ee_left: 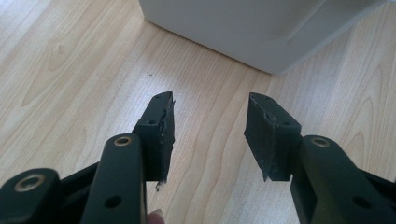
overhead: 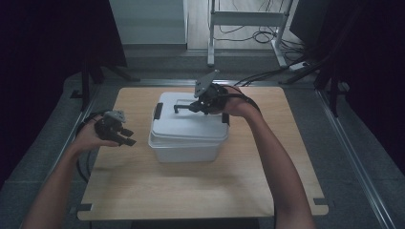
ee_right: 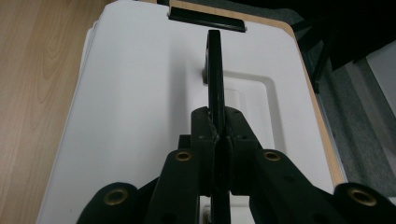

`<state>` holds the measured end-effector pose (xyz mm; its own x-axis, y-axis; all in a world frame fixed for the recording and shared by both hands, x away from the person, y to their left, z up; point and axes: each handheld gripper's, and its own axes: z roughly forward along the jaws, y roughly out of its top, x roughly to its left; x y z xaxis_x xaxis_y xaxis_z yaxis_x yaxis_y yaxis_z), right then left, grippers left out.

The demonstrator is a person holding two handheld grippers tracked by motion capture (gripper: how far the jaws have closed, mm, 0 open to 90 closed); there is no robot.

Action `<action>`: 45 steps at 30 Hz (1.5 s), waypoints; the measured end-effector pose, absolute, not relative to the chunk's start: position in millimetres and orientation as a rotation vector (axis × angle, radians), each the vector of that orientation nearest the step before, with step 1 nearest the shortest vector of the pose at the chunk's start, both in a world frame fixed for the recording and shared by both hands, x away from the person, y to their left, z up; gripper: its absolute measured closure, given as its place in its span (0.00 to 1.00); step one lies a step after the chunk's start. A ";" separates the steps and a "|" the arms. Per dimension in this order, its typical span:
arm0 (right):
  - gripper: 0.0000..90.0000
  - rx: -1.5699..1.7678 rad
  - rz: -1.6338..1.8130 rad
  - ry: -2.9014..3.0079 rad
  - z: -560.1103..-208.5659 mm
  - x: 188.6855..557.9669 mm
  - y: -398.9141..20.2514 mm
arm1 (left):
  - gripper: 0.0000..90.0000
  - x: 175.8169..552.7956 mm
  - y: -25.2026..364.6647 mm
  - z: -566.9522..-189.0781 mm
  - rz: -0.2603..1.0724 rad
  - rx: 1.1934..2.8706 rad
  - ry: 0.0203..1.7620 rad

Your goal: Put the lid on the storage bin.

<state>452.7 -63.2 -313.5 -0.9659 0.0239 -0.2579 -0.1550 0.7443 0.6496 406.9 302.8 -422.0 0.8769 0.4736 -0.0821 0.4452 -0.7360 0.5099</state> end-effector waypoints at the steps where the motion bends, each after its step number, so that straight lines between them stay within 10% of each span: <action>1: 0.93 -0.112 1.041 2.695 -314.8 453.5 -61.0 | 0.59 407.0 302.7 -422.5 0.070 2.514 0.665; 45: 0.93 -0.156 1.051 2.734 -336.2 452.6 -42.6 | 0.58 406.5 303.0 -435.7 0.040 2.527 0.681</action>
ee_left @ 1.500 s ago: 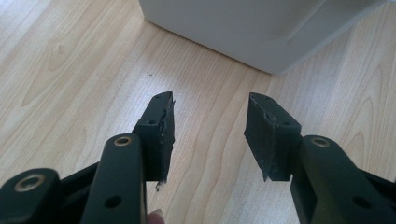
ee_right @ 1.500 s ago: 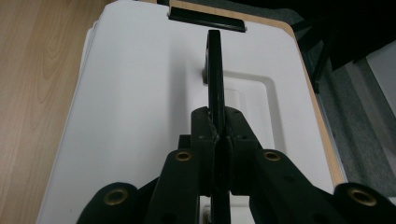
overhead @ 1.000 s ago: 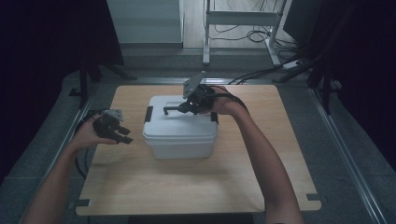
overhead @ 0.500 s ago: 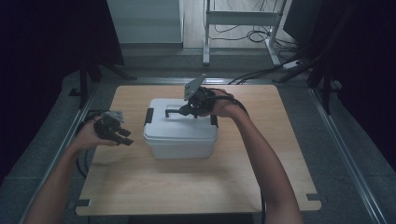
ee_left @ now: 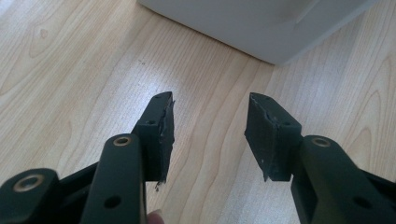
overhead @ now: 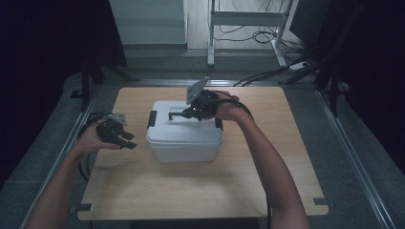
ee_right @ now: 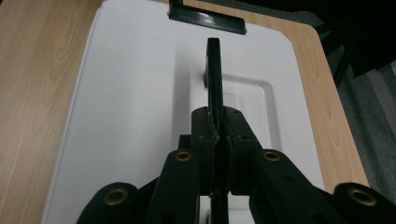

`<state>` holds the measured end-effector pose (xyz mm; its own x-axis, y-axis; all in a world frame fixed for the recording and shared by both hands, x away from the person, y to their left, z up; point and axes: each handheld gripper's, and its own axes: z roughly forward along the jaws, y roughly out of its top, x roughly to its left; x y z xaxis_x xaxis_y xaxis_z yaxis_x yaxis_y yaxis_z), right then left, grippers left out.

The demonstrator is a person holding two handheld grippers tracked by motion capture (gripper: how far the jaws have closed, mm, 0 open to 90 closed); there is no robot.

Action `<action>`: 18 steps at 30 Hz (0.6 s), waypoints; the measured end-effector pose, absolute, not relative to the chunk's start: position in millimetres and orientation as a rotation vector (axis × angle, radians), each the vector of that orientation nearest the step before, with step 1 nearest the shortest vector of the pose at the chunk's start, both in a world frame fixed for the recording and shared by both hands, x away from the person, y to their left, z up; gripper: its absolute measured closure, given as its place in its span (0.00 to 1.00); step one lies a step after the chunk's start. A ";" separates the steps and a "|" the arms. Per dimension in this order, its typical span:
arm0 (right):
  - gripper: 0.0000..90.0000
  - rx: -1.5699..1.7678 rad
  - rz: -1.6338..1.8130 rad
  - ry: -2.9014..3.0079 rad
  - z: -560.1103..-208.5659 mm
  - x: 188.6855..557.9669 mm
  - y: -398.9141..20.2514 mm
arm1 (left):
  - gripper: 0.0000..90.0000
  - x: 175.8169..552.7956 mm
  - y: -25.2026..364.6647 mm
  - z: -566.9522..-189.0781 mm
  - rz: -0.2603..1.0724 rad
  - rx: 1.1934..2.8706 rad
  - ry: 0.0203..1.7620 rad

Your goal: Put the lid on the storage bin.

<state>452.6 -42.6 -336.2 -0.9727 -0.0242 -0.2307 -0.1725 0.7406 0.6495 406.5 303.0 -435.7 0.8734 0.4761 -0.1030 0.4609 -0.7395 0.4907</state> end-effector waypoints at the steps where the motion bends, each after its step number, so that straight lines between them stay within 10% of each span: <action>1: 0.93 -0.160 1.053 2.733 -336.0 452.1 -42.1 | 0.58 406.3 303.2 -436.5 0.039 2.520 0.684; 9: 0.91 -0.174 1.011 2.766 -341.0 448.8 -35.2 | 0.58 406.5 304.2 -439.9 0.033 2.520 0.688; 18: 0.64 -0.012 1.136 2.721 -334.0 447.1 -60.9 | 0.58 406.6 304.7 -438.9 0.044 2.510 0.683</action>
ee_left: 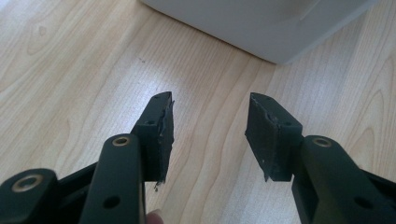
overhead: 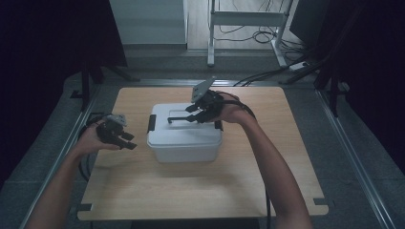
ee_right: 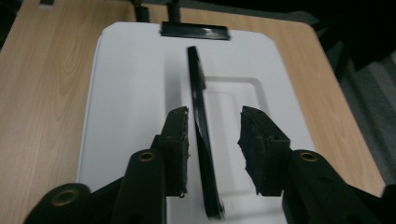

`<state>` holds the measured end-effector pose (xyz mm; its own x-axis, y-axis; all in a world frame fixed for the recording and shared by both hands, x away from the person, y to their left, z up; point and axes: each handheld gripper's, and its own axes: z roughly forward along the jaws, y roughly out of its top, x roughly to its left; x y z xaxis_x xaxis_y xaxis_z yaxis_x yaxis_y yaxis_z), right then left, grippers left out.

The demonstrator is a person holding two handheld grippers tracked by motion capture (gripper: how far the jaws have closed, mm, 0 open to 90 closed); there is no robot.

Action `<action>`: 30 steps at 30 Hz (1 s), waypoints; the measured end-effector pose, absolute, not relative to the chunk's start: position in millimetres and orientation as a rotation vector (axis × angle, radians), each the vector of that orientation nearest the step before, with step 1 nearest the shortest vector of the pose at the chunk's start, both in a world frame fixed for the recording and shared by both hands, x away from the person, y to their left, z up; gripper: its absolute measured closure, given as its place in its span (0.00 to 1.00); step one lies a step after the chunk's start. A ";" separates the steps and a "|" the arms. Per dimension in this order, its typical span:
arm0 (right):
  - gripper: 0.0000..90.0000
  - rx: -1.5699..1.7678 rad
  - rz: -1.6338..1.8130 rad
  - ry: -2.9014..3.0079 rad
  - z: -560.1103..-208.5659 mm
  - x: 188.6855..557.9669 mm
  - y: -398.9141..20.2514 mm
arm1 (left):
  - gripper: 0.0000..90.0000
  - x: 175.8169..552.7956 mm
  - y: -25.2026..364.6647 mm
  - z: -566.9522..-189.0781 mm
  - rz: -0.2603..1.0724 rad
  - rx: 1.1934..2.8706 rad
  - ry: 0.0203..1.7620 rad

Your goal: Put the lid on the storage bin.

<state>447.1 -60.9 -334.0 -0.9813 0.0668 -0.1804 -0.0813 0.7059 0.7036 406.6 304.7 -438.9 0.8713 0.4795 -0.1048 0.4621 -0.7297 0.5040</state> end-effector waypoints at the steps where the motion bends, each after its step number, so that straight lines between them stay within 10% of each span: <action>1: 0.62 0.023 1.149 2.712 -332.4 446.7 -67.0 | 0.58 406.6 304.7 -438.3 0.047 2.508 0.682; 30: 0.55 0.393 1.249 2.540 -344.9 421.6 -179.8 | 0.56 402.5 301.7 -426.1 0.100 2.477 0.682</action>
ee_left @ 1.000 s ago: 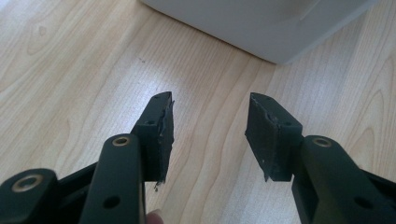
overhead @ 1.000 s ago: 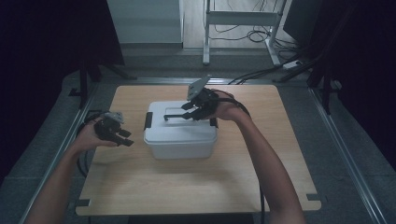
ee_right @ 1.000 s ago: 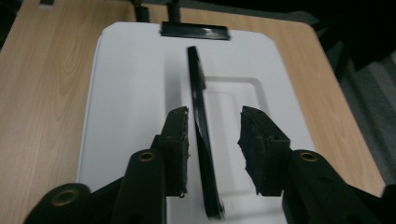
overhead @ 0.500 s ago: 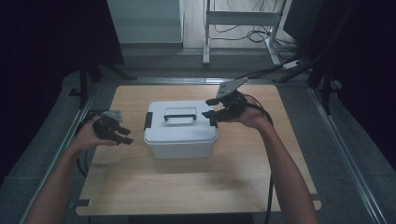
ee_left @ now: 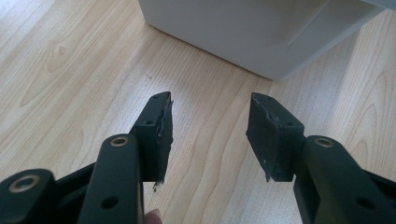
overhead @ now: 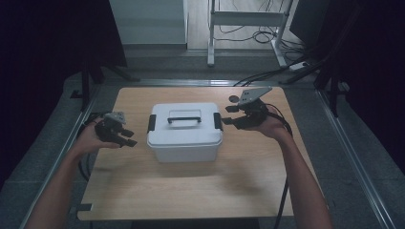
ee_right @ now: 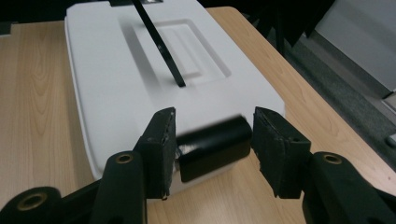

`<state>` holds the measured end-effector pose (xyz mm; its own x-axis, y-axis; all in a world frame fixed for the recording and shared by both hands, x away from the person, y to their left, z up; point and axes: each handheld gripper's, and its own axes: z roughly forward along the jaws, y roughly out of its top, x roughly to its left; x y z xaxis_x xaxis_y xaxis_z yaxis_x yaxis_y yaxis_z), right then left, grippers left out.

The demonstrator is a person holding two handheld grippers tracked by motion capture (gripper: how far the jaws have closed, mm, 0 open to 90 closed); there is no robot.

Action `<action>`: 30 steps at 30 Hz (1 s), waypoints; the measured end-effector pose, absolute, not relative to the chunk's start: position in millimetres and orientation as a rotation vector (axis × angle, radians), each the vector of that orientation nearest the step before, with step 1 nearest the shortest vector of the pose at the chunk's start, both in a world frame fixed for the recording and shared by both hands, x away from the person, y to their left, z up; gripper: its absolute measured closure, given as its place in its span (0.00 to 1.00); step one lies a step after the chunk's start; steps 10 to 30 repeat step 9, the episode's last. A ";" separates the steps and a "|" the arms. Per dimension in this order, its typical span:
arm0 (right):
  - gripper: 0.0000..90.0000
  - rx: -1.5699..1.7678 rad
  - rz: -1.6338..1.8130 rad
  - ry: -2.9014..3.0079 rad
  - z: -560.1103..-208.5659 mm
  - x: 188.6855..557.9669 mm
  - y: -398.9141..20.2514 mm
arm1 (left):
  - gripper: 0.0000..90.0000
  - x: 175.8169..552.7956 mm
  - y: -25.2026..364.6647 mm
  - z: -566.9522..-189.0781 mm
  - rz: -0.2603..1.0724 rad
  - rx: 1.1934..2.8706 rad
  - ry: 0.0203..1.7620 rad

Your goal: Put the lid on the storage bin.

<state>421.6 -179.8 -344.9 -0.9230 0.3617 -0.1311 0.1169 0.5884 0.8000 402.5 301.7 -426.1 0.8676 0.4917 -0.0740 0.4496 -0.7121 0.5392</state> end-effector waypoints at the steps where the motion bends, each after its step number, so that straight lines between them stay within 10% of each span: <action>1: 0.55 0.394 1.249 2.535 -345.8 421.3 -182.1 | 0.56 402.5 301.6 -426.1 0.101 2.476 0.682; 30: 0.55 0.418 1.251 2.529 -349.9 419.3 -189.3 | 0.56 403.0 300.7 -427.1 0.108 2.474 0.682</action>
